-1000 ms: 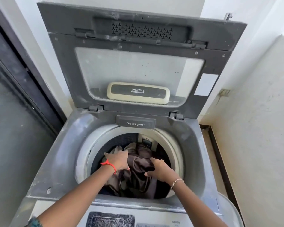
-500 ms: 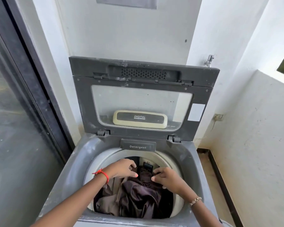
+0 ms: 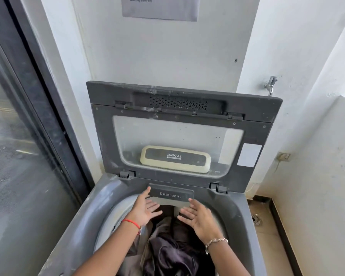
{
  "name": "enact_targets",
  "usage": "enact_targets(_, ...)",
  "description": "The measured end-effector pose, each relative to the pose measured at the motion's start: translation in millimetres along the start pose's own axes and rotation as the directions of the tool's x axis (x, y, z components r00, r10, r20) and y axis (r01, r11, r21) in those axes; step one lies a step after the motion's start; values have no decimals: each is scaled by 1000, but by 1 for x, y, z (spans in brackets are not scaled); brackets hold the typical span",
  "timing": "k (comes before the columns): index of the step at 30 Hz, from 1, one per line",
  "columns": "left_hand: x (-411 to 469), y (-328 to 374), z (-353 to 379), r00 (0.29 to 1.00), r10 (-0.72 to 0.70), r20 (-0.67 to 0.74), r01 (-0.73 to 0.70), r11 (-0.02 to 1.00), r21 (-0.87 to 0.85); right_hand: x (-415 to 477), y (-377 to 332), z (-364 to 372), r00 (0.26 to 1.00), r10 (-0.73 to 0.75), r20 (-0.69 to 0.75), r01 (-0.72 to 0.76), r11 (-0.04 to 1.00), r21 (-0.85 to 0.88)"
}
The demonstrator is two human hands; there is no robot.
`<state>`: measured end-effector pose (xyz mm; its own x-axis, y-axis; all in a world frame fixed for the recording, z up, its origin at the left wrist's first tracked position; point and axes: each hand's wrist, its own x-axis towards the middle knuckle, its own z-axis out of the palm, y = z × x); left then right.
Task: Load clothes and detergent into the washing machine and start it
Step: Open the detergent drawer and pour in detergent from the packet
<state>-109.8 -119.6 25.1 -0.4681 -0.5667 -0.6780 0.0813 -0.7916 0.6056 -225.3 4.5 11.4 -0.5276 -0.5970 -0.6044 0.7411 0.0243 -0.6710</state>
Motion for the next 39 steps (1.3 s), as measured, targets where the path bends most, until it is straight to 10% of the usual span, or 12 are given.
enact_targets(20, 71, -1, -1, 971, 82, -226, -97, 994, -58, 62, 15, 34, 957, 8, -288, 45, 984, 175)
enact_targets(39, 89, -10, -8, 923, 247, -296, -248, 968, 35, 74, 25, 26, 958, -140, -250, 217, 923, 316)
